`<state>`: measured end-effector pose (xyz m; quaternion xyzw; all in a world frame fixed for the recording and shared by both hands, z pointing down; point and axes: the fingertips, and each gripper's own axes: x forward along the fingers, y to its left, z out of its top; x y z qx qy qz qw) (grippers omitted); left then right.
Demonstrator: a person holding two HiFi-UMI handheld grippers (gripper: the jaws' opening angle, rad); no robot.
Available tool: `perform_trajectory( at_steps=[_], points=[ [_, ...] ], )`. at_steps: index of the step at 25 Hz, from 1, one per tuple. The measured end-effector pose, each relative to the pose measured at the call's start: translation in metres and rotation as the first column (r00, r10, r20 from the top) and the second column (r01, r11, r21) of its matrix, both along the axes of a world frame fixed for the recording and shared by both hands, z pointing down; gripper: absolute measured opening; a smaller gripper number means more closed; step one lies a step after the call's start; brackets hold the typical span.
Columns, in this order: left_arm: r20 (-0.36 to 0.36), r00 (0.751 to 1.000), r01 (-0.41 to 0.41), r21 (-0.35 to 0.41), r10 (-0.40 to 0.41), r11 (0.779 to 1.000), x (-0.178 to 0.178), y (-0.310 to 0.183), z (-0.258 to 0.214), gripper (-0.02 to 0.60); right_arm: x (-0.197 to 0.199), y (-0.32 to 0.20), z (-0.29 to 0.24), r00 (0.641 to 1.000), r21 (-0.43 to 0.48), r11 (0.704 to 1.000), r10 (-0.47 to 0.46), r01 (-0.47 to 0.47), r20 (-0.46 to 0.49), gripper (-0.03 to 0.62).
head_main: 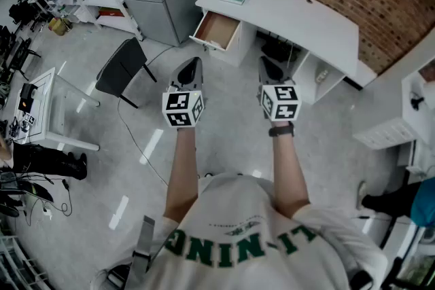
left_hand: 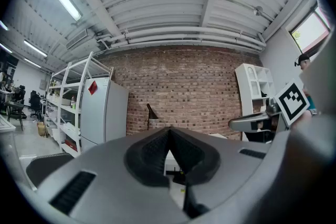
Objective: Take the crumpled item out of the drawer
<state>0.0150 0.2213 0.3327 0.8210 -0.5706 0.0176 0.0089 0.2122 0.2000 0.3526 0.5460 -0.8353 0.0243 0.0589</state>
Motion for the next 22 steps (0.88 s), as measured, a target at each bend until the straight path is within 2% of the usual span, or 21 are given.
perform_trajectory(
  at_steps=[8, 11, 13, 17, 22],
  points=[
    [-0.012, 1.0, -0.019, 0.019, 0.019, 1.0, 0.037, 0.01, -0.002, -0.006, 0.028, 0.01, 0.004, 0.999, -0.005, 0.999, -0.032, 0.032, 0.022, 0.005],
    [0.032, 0.999, -0.023, 0.006, 0.023, 1.0, 0.049, 0.016, 0.006, -0.006, 0.039, 0.014, 0.012, 0.998, -0.015, 0.999, -0.028, 0.029, 0.052, 0.005],
    [0.06, 0.998, -0.016, -0.018, 0.017, 1.0, 0.049, 0.016, 0.014, -0.006, 0.046, 0.012, 0.021, 0.998, -0.039, 0.999, -0.008, 0.01, 0.062, 0.005],
    [0.049, 0.999, 0.007, -0.048, -0.005, 0.999, 0.038, 0.003, 0.023, -0.006, 0.048, -0.001, 0.035, 0.996, -0.084, 0.996, 0.02, -0.012, 0.092, 0.005],
    [0.039, 0.999, -0.014, -0.045, 0.015, 0.999, 0.041, -0.035, 0.034, -0.006, 0.056, -0.036, 0.051, 0.99, -0.105, 0.992, 0.08, -0.067, 0.12, 0.006]
  ],
)
